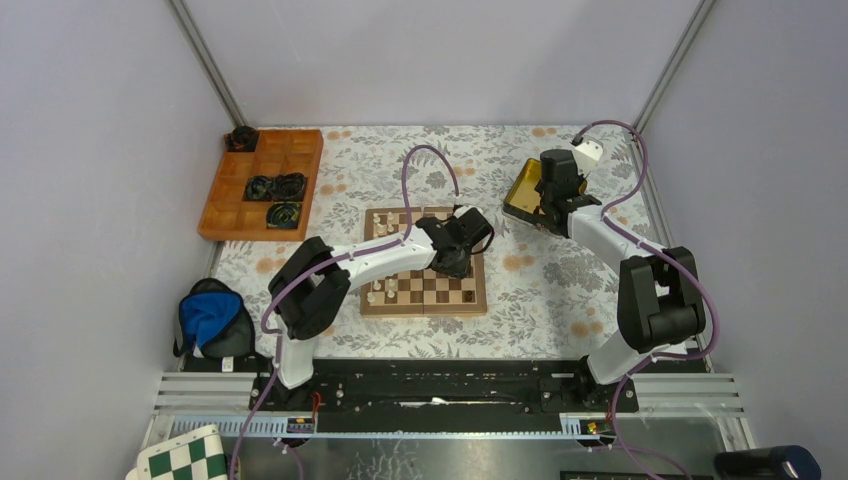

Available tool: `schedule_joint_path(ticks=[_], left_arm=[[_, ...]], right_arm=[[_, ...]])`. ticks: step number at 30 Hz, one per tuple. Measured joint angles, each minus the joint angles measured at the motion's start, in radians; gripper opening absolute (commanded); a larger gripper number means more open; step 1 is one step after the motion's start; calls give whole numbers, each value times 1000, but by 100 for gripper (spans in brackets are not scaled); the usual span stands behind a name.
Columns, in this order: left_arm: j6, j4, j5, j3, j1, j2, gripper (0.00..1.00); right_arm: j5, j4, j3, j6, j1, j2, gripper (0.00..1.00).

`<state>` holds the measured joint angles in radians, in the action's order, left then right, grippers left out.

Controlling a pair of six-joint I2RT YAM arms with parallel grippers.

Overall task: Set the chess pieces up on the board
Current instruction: Move the chess piece to the chessboard.

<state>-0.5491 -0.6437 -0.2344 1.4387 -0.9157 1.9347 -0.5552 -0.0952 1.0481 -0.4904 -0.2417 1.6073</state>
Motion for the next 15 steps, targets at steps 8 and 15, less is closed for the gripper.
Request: schedule_joint_path(ticks=[8, 15], left_arm=[[-9, -24, -14, 3, 0, -61, 48], [-29, -49, -35, 31, 0, -185, 58]], right_arm=[[0, 9, 19, -2, 23, 28, 48], [29, 71, 121, -19, 85, 138, 58]])
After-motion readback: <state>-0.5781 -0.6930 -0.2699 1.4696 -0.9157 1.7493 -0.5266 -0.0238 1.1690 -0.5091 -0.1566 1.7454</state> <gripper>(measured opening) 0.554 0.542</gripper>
